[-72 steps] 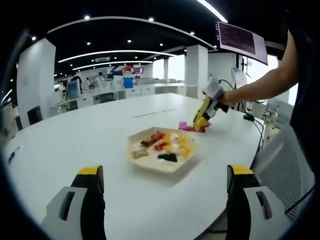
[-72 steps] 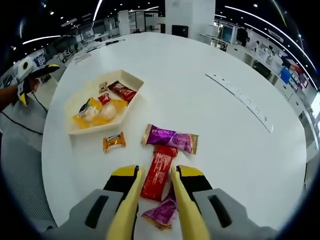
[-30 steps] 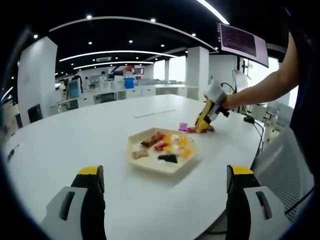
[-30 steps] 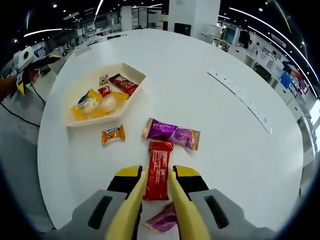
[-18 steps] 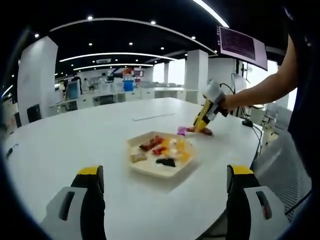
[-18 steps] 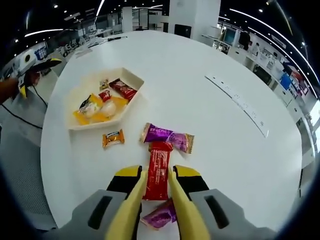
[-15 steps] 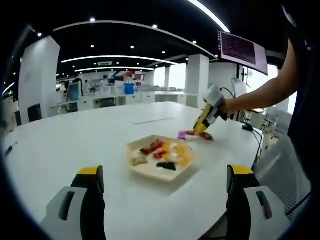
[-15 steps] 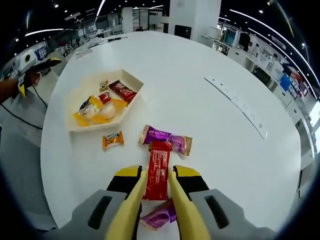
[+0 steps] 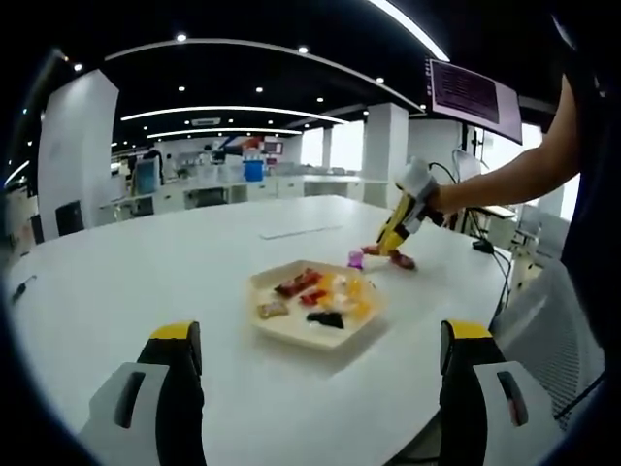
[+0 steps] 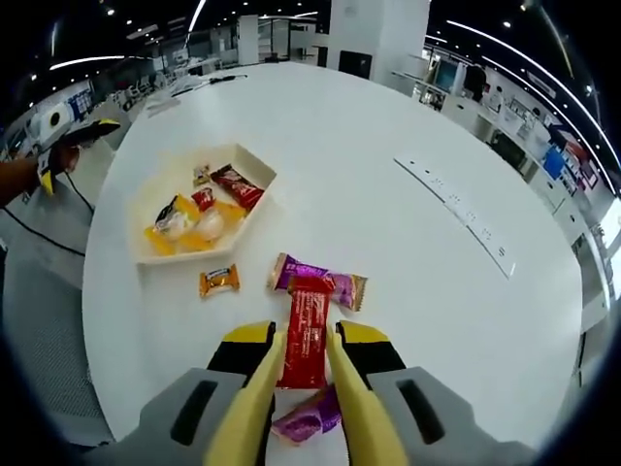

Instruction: Place the target food into the container with the food tongs after gripping and lifting it, then release it inside without dropping or visibly crushing the food.

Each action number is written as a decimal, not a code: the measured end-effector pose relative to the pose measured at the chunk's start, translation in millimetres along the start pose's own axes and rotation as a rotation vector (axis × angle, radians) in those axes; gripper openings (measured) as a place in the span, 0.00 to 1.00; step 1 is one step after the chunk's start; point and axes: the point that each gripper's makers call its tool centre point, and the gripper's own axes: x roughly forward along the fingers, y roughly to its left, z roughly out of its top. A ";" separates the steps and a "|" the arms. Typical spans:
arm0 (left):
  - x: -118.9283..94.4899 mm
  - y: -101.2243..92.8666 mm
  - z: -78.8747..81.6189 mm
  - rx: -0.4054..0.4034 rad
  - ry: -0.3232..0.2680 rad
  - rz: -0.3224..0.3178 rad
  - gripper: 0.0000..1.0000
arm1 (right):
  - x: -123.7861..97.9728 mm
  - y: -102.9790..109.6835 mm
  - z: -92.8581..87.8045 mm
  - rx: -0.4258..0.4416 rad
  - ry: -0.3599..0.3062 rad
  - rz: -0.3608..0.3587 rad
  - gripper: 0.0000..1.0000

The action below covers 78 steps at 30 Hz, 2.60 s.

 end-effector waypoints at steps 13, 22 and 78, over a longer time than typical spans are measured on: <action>-1.0 1.4 3.7 -0.030 -0.024 0.002 0.99 | 0.3 8.6 12.8 -0.009 -0.006 0.017 0.23; -0.1 0.5 2.7 -0.018 -0.018 -0.001 0.99 | 3.6 15.3 28.1 -0.022 -0.017 0.026 0.24; -1.8 0.9 6.4 -0.006 -0.033 0.013 0.99 | 47.8 121.2 125.2 -0.145 -0.064 0.148 0.23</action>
